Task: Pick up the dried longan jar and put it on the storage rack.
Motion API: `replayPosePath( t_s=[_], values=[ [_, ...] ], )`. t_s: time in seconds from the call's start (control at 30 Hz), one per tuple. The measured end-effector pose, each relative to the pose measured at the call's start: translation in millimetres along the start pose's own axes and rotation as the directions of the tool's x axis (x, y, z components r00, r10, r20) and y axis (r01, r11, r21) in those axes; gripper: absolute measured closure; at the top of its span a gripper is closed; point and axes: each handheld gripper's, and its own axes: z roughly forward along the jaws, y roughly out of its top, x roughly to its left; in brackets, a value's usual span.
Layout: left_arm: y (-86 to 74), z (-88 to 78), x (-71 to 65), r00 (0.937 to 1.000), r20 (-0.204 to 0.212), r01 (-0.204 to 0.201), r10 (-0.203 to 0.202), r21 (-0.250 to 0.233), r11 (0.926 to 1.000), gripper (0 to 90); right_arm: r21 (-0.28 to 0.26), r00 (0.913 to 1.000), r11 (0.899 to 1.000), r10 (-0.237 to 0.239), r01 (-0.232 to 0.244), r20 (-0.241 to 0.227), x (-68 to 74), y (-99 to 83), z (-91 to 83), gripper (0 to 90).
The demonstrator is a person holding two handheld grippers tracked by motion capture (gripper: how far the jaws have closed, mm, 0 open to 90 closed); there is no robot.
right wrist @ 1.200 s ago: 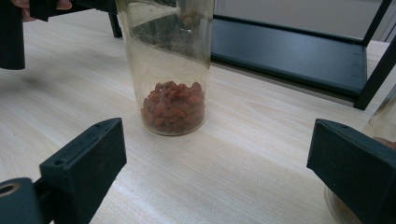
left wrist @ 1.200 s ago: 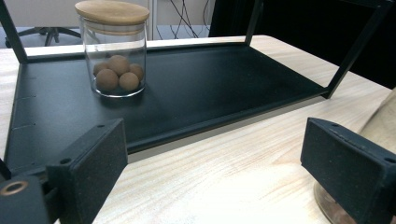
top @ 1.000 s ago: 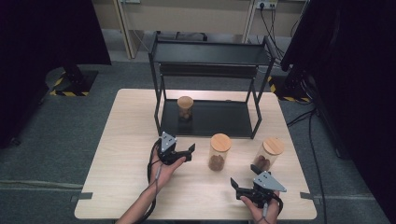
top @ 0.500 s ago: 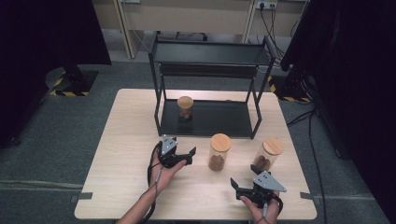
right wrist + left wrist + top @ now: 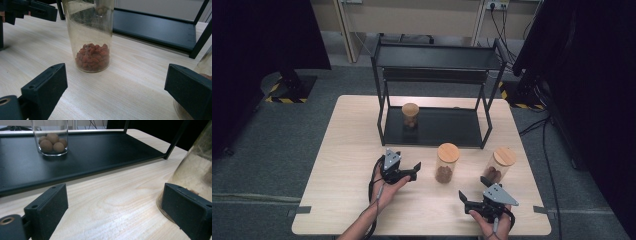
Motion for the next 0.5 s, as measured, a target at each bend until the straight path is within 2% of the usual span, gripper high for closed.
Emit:
replayPosePath(
  t_s=[0.27, 0.5],
  values=[
    [-3.4, -1.3, 1.1, 0.9999, 0.002, 0.014, -0.014, -0.003, 0.9999, 6.0, 0.002, 1.0, 1.0, 0.002, -0.002, 0.003, 0.0, 0.1, 0.1, 4.4],
    [-3.7, -1.6, -0.6, 1.0, 0.003, -0.003, 0.003, -0.005, 1.0, 6.0, 0.002, 0.9999, 1.0, 0.009, -0.009, 0.005, -0.5, 0.1, 0.2, 4.3]
  ],
)
